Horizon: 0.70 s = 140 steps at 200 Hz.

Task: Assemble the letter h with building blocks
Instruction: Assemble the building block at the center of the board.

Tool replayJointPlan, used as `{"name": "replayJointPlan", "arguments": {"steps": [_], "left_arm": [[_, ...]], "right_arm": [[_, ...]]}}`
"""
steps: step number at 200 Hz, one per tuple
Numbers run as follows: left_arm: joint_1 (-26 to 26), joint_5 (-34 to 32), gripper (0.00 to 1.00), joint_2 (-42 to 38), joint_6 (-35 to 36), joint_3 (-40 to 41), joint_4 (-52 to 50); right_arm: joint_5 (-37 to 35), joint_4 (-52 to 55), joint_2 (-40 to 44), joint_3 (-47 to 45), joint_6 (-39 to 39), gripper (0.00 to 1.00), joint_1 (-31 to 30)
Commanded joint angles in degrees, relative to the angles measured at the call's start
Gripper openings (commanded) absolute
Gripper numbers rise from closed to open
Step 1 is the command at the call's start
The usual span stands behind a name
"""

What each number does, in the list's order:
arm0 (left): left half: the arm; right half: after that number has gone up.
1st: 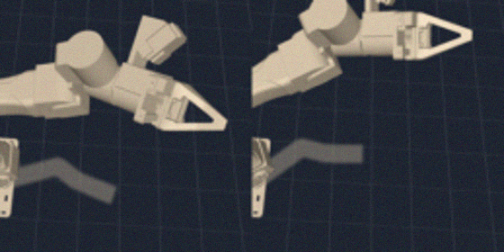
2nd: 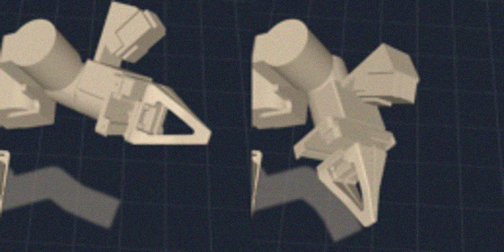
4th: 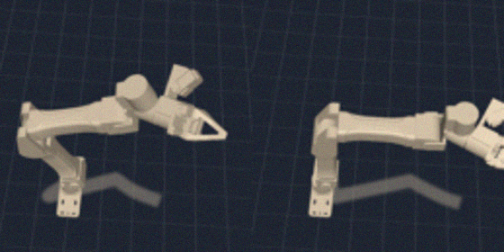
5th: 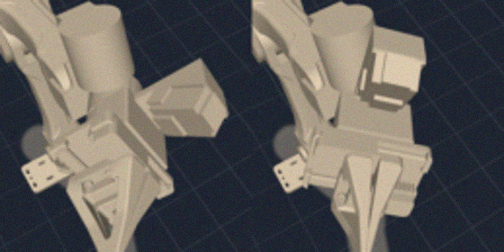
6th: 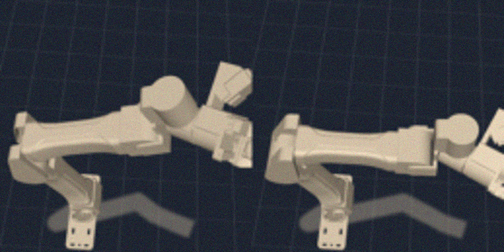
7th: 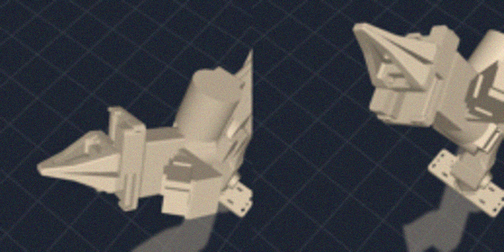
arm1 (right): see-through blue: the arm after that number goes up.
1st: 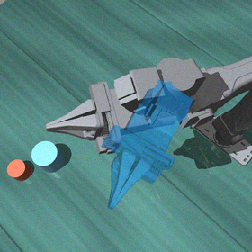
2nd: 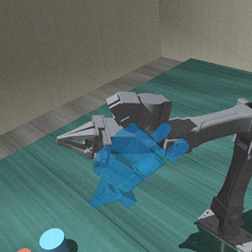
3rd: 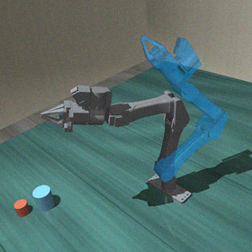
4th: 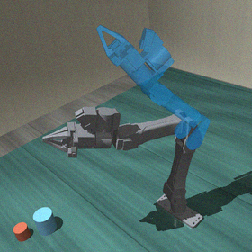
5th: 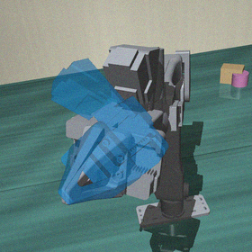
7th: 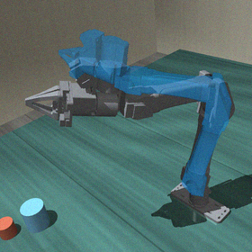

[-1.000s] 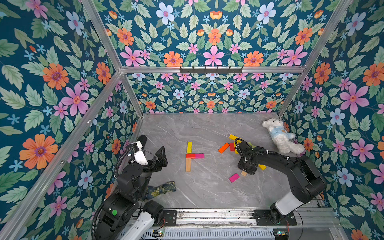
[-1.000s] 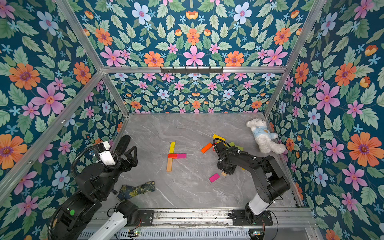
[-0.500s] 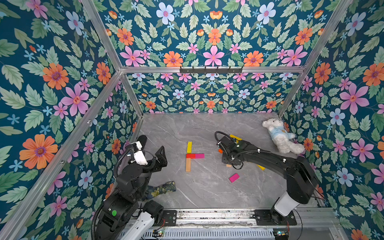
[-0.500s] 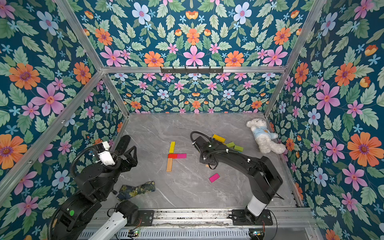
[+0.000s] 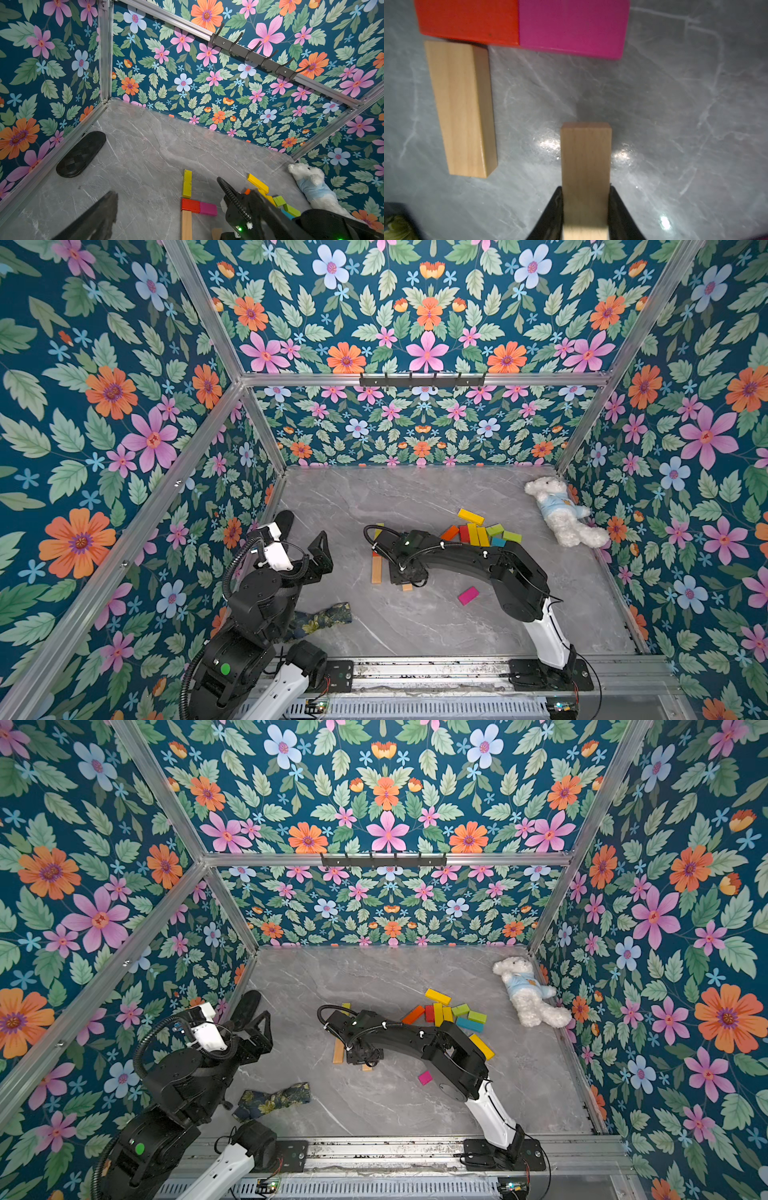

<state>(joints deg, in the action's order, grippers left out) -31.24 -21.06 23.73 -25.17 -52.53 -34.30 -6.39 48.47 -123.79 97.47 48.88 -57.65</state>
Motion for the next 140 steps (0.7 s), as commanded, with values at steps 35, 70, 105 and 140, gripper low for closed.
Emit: {"name": "replayJointPlan", "arguments": {"steps": [35,70,105,140], "left_arm": [[-0.04,-0.7,0.99,-0.43,0.47,-0.14,1.17],[-0.04,-0.83,0.99,-0.43,0.47,-0.11,1.17],[-0.04,-0.84,0.99,-0.17,0.48,-0.29,1.17],[-0.04,-1.01,0.99,-0.17,0.56,-0.29,1.04]], "right_arm": [[0.27,1.0,-1.02,-0.3,1.71,0.34,0.76],[0.51,0.65,-2.67,1.48,1.57,0.35,1.39],[-0.16,0.97,-4.28,3.11,2.09,0.35,2.3],[-0.79,1.07,-4.75,3.65,2.27,0.35,2.81]]}}
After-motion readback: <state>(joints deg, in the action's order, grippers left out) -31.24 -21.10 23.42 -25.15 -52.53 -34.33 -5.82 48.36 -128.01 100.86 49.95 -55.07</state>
